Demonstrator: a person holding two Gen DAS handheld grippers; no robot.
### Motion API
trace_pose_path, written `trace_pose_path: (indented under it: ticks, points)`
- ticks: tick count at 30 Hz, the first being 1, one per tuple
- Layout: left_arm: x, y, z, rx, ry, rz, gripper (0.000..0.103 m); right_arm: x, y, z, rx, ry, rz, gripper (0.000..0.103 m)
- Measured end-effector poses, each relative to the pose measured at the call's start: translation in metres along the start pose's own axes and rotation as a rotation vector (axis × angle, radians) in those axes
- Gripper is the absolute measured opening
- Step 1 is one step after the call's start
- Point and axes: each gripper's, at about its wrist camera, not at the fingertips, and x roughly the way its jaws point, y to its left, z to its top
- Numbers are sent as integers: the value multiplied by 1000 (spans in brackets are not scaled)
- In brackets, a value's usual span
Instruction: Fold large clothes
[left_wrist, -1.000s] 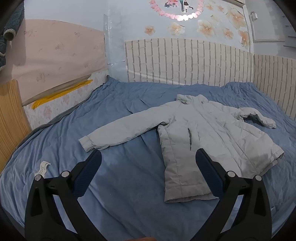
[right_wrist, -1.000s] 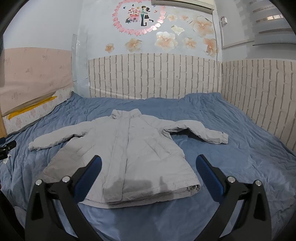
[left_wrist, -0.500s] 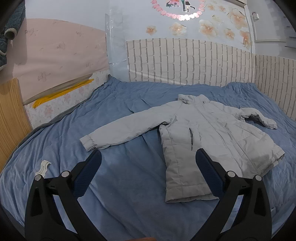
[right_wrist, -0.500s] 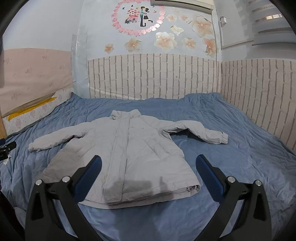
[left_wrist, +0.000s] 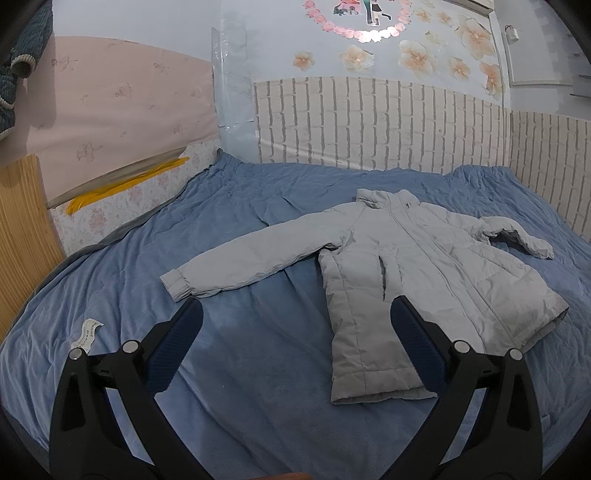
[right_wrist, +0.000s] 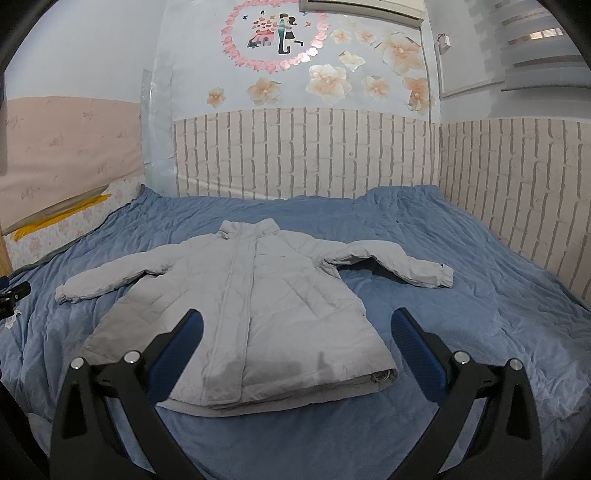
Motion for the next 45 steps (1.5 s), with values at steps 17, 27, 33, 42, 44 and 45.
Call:
trace_pose_path:
  ticks: [17,27,33,42,44,45]
  points:
    - [-2,0,-1,-5,-1,7,100,1,-5,0,3,-10,-7,101]
    - [-1,2,0,-20,7,11,100,-5,-13,0,21,-22,-24,101]
    - [-4,6,1,-45,-7,10,100,-6,-12,-3,14,-25,-30,101]
    - [-1,7,4,-45,-11,-32,100,-6,-15,-4,28,-28,-45,101]
    - [1,7,4,-48,0,-21,100,-5,-11,-5,15,-27,-52,101]
    - [3,8,4,-51,6,-16,100,-5,-10,-4,12,-28,-55,101]
